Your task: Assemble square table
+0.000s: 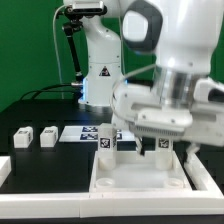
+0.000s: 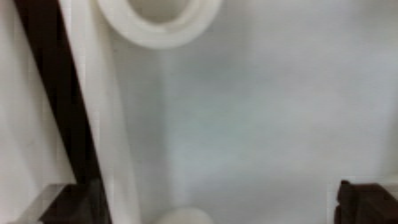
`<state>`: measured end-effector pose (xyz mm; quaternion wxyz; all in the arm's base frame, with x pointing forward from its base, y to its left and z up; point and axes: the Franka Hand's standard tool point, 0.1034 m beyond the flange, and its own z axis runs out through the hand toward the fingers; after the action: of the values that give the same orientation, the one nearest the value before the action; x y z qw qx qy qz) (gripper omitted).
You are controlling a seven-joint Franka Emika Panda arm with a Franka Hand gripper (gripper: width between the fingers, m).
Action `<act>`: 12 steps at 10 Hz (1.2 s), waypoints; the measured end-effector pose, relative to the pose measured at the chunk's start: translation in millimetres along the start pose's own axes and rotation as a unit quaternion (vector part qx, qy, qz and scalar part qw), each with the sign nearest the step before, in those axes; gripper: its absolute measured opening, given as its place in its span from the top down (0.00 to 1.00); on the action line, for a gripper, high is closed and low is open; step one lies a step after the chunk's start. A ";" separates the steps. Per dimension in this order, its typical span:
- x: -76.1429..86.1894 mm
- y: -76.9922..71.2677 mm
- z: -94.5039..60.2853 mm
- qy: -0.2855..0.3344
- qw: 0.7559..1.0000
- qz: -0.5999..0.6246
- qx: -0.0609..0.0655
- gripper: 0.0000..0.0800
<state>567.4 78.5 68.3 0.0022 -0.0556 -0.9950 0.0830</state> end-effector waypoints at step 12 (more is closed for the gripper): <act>-5.7 -118.7 -18.8 -0.012 0.939 0.344 0.012 0.19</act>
Offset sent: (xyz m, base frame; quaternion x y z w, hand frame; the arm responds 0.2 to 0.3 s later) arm -0.0111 -0.0579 0.0079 -0.0066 -0.0268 0.1486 0.9885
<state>560.2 -35.3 106.6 -0.0377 -0.3935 -0.9140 0.0917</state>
